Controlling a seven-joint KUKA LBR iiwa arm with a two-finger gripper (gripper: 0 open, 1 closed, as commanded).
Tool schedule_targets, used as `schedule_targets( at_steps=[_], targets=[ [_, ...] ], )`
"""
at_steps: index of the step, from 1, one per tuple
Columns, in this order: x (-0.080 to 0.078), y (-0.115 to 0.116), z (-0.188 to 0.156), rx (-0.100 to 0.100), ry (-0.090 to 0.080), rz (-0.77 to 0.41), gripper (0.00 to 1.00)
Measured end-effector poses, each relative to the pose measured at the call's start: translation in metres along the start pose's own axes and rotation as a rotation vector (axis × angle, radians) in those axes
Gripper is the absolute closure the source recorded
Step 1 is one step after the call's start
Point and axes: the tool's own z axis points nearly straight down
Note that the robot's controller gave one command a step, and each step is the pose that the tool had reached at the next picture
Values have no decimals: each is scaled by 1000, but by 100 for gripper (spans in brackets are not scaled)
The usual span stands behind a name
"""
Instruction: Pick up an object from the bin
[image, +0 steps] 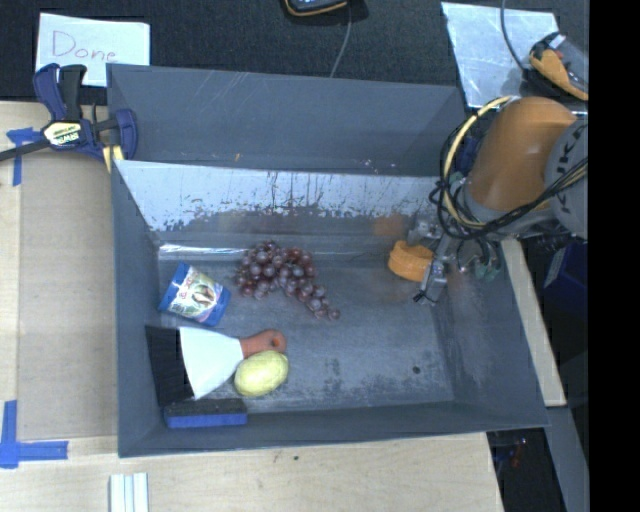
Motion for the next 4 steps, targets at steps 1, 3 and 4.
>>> schedule_targets(
  at_steps=[1, 3, 4],
  targets=[
    [16, 26, 29, -6, -3, -266, 0],
    [2, -7, 30, 1, 7, 166, 100],
    [1, -7, 16, 0, 4, 166, 100]
  ],
)
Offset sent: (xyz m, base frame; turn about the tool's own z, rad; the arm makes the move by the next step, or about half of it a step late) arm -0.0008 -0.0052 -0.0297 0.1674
